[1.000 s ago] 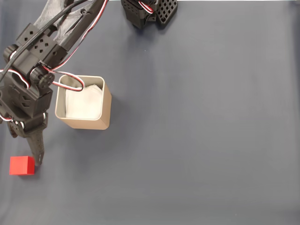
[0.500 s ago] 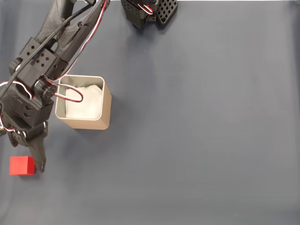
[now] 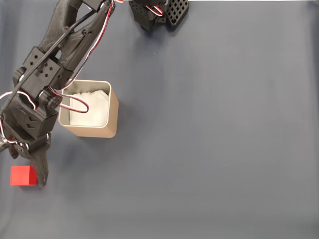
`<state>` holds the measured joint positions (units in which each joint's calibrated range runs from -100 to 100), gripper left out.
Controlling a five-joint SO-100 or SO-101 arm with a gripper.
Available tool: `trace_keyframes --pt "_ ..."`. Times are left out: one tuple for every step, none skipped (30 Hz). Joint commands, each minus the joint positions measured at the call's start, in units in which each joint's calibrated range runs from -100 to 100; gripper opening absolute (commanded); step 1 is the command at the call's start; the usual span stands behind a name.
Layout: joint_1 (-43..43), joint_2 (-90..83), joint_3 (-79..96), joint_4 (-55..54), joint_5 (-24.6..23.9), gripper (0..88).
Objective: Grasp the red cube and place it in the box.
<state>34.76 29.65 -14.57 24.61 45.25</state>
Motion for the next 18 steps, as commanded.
trace_keyframes --pt "0.42 -0.18 -3.11 -3.40 0.20 36.9" --pt "0.42 -0.01 -3.11 -4.06 0.20 36.9" --pt "0.49 0.25 -3.11 -4.63 0.20 36.9" --pt "0.49 0.43 -3.11 -5.21 0.20 37.0" --pt "0.49 0.60 -3.11 -5.62 0.20 37.0" --pt "0.56 0.77 -3.11 -6.03 0.20 37.0" --pt "0.56 0.95 -3.11 -6.35 0.20 37.1" --pt "0.63 1.20 -3.11 -6.60 0.24 37.1" --pt "0.70 1.38 -3.11 -6.93 0.24 37.1" --pt "0.70 1.64 -3.11 -7.26 0.24 37.1" --pt "0.77 1.81 -3.11 -7.58 0.24 37.1" --pt "0.84 2.07 -3.11 -8.00 0.24 37.1" --pt "0.84 2.33 -3.11 -8.90 0.10 37.1" --pt "0.84 2.50 -3.11 -9.64 -0.05 37.1" --pt "0.91 2.68 -3.11 -10.38 -0.20 37.1" --pt "0.91 2.85 -3.11 -11.03 -0.24 37.1" --pt "0.91 3.02 -3.11 -11.28 -0.24 37.1" --pt "0.99 3.11 -3.11 -11.36 -0.20 37.1"
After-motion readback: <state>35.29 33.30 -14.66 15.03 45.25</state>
